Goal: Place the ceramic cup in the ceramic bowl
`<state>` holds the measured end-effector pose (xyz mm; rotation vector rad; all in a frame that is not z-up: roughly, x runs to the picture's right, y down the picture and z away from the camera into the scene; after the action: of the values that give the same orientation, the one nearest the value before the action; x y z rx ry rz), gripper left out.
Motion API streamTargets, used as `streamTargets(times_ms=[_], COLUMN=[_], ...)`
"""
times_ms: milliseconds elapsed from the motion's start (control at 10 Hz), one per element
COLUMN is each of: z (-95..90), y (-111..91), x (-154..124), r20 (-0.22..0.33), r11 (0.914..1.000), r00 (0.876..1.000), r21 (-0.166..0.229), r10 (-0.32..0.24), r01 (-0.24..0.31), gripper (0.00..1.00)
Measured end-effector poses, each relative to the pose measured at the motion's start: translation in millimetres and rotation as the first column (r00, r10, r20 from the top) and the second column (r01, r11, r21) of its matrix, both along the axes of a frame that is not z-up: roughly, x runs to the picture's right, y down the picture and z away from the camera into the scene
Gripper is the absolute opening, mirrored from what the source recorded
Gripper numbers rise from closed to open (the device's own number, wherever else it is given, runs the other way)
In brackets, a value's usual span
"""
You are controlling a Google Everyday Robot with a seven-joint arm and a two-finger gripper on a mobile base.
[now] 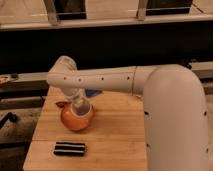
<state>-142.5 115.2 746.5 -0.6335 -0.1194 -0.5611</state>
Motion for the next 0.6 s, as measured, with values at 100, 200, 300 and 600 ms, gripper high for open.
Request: streamTargets(times_ms=[100, 200, 300, 600], z=[1.0, 2.5, 3.5, 6.9], y=[0.3, 1.1, 1.4, 2.2], x=[-0.8, -1.5, -1.5, -2.7], r20=[0.000, 0.001, 0.000, 0.000], r11=[1.0000, 1.0000, 1.0000, 0.9999], r00=[1.000, 1.000, 1.000, 1.000], r21=[-0.002, -0.005, -0.006, -0.008], r10=[0.001, 0.002, 0.002, 0.006], r01=[-0.001, -0.002, -0.002, -0.006], gripper=[0.01, 0.01, 0.01, 0.01])
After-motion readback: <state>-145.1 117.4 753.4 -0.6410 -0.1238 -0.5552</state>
